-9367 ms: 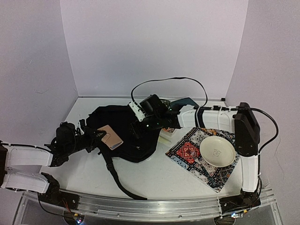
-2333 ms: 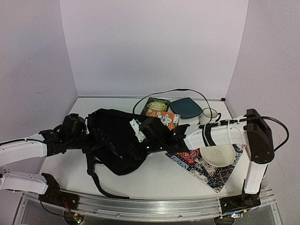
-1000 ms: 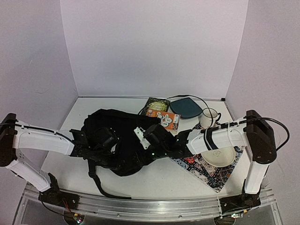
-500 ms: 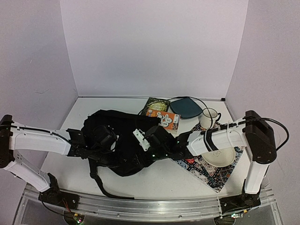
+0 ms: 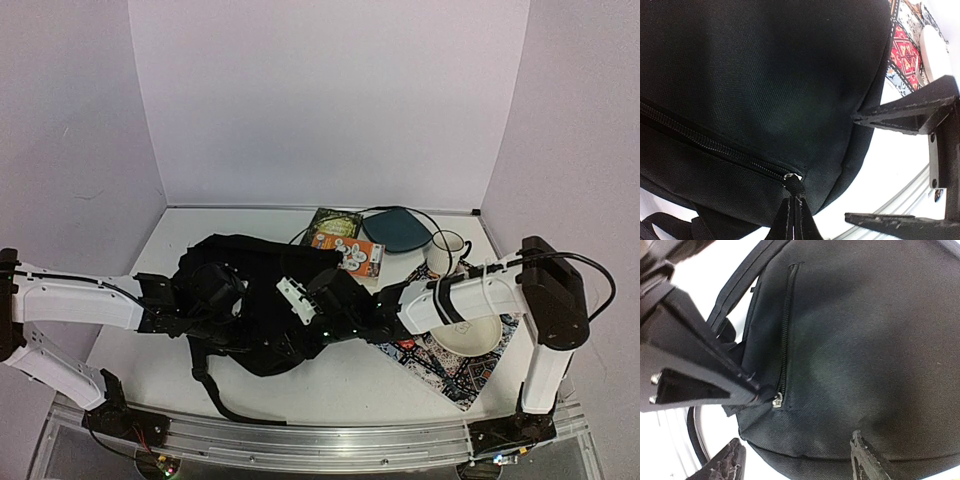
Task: Pack the student bag
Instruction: Grab the pocket on the back of the student bag, then zip the pocket on the back of the bag in the student bag.
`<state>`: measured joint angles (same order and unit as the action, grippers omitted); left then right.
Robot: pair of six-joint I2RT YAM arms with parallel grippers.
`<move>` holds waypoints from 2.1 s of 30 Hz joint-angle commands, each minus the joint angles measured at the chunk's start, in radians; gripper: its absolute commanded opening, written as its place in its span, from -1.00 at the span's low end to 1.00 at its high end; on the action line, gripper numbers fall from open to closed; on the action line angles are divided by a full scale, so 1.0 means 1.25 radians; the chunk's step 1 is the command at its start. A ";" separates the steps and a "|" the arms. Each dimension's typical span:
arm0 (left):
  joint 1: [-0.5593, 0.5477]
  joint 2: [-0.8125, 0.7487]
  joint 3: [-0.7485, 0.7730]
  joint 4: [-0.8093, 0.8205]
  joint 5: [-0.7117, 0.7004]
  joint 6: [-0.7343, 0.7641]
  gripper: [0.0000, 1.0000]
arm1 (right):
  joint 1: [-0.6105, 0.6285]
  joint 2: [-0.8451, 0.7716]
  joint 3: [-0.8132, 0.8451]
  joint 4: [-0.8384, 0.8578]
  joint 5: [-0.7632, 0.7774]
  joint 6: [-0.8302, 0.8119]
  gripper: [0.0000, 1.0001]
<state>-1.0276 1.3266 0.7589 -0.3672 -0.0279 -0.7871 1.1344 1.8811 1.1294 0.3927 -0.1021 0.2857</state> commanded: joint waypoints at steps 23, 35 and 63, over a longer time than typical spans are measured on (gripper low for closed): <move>0.045 -0.041 -0.007 0.033 -0.037 -0.040 -1.00 | 0.025 0.100 0.005 0.036 0.129 -0.138 -0.98; 0.197 -0.083 -0.011 -0.035 -0.097 0.038 -1.00 | 0.025 -0.029 -0.078 0.037 0.147 -0.138 -1.00; 0.156 -0.041 -0.100 0.217 0.334 0.127 -0.14 | 0.025 -0.011 -0.021 0.048 0.113 -0.124 -1.00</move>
<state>-0.8203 1.2354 0.6243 -0.1970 0.3317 -0.6517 1.1702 1.8736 1.0521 0.4353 0.0446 0.1268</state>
